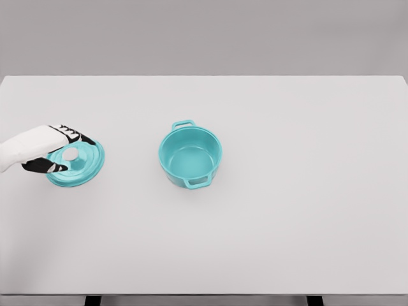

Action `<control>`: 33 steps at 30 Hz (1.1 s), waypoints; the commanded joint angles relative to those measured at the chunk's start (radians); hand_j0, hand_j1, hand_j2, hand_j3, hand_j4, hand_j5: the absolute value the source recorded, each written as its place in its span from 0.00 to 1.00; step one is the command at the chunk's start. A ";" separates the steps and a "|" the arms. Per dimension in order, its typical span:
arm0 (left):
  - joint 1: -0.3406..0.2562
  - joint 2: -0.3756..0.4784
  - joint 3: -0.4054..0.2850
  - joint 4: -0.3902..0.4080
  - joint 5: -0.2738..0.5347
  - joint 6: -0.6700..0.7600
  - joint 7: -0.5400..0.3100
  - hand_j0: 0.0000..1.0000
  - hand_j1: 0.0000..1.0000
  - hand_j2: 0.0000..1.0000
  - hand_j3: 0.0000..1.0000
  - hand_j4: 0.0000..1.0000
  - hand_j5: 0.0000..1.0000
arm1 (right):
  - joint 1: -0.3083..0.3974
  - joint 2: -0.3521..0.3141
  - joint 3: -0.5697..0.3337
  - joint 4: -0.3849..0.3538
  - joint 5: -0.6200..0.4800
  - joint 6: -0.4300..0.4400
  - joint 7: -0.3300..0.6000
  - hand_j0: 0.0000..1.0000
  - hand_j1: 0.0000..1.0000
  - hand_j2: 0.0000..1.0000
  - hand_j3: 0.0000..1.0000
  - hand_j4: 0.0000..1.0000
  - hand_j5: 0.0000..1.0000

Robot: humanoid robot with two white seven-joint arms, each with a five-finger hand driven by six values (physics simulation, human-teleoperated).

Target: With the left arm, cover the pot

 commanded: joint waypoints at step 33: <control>-0.046 -0.010 -0.011 0.101 -0.046 0.003 0.000 0.73 0.73 0.73 0.73 0.73 0.73 | 0.000 0.000 0.000 0.001 0.000 0.000 0.000 1.00 1.00 1.00 1.00 1.00 1.00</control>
